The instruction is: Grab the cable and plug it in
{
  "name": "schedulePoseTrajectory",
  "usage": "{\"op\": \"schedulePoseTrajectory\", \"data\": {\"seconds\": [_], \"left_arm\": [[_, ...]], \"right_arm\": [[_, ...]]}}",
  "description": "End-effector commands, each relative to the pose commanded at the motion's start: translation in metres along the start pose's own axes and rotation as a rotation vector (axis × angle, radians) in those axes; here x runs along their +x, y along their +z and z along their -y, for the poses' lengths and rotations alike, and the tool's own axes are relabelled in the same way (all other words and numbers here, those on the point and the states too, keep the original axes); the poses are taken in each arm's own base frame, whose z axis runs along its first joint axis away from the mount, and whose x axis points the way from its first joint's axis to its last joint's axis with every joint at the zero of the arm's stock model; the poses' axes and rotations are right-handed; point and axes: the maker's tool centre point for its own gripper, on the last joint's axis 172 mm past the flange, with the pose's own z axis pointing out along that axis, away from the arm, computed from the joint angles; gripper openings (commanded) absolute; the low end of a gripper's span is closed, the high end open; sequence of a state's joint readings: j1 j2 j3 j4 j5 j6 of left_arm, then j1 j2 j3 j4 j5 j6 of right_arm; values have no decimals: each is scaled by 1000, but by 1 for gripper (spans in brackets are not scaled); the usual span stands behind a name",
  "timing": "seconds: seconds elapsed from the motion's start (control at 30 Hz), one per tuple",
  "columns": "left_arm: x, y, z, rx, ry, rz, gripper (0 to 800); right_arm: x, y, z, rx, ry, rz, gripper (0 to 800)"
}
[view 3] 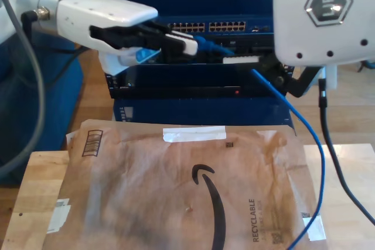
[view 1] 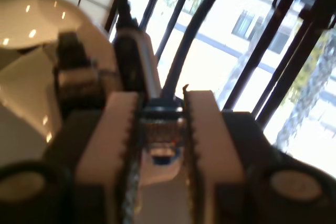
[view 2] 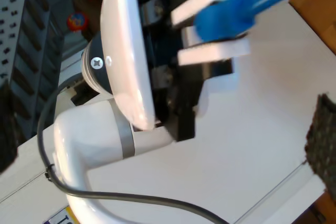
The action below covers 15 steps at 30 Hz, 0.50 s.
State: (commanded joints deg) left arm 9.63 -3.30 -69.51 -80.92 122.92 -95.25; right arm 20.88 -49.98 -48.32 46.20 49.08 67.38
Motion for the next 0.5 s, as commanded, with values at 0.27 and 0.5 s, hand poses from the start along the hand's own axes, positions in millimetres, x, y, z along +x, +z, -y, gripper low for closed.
{"op": "schedulePoseTrajectory", "data": {"seconds": [0.27, 0.5], "left_arm": [[-15, -6, 10, 40, -3, 45, 3], [-19, -5, 15, 57, -15, 57, 3]], "right_arm": [[-7, -4, 7, 73, -20, 1, 766], [-1, 1, 8, 100, -16, -11, 794]]}}
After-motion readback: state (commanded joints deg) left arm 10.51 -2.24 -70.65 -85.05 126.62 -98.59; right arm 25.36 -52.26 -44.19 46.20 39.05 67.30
